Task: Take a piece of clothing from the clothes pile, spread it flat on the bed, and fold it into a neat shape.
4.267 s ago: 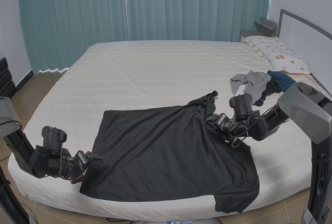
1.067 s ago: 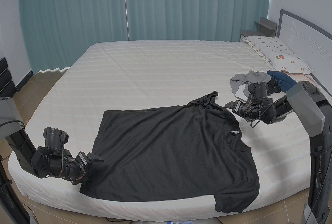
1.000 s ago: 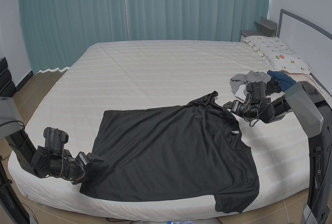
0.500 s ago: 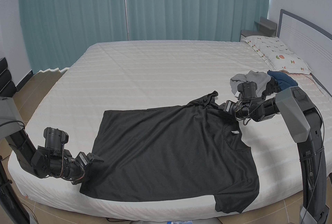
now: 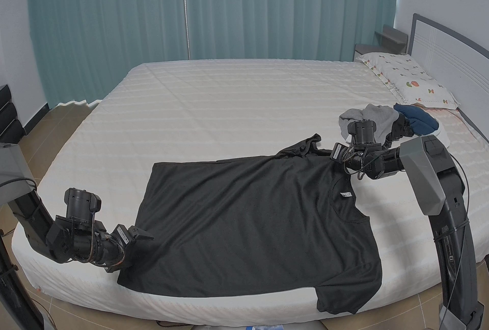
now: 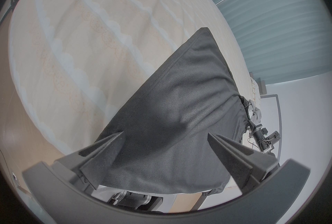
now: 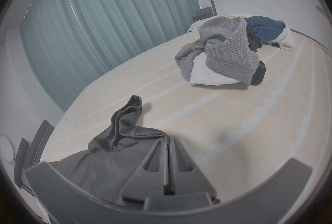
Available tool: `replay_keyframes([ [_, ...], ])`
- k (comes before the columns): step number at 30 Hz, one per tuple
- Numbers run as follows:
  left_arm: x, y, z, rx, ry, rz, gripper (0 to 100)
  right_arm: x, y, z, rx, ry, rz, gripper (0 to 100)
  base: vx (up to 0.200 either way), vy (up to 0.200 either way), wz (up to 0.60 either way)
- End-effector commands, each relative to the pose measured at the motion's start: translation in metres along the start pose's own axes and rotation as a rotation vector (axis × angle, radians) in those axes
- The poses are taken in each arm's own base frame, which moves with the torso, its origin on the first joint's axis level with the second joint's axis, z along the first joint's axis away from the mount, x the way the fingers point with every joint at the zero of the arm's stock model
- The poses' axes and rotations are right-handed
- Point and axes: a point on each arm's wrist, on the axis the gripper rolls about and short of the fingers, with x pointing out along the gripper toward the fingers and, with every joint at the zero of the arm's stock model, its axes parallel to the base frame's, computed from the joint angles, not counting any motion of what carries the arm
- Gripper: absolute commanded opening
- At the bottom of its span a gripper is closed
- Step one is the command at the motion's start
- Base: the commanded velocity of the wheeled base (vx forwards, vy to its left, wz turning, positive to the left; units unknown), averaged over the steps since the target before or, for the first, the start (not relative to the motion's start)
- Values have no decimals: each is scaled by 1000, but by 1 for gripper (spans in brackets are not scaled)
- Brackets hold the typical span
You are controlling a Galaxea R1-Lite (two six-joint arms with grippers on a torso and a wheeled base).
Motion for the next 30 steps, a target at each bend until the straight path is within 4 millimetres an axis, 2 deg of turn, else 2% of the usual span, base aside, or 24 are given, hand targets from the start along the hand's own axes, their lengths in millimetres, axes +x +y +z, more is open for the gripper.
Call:
replay_keyframes([
  [1,0,0,0,0,1,0,100,12,-7,-11,2,-14,-10,0,0,0,0],
  [11,1,-1,-1,2,4,-1,100,20,-8,-13,16,-112,-30,0,0,0,0],
  [12,1,-1,-1,2,4,-1,100,20,-7,-13,13,-107,-31,100,0,0,0],
  [22,1,-3,1,-2,-2,-8,100,10,-3,-3,13,-116,-38,100,0,0,0],
  [25,0,-2,0,-2,1,-7,100,-14,-8,-3,6,-59,-72,100,0,0,0],
  [26,0,-2,0,-2,1,-7,100,-14,-8,-3,6,-59,-72,100,0,0,0],
  [27,-1,-2,-1,4,-1,-10,100,-23,-11,-3,6,-41,-83,100,0,0,0],
  [28,-1,-5,-2,7,0,-17,100,-41,-16,2,36,-28,-99,100,0,0,0],
  [29,-1,-5,-2,7,0,-17,100,-41,-16,2,36,-28,-99,100,0,0,0],
  [30,-4,-10,1,13,-22,-43,100,-70,-18,11,105,-26,-85,100,0,0,0],
])
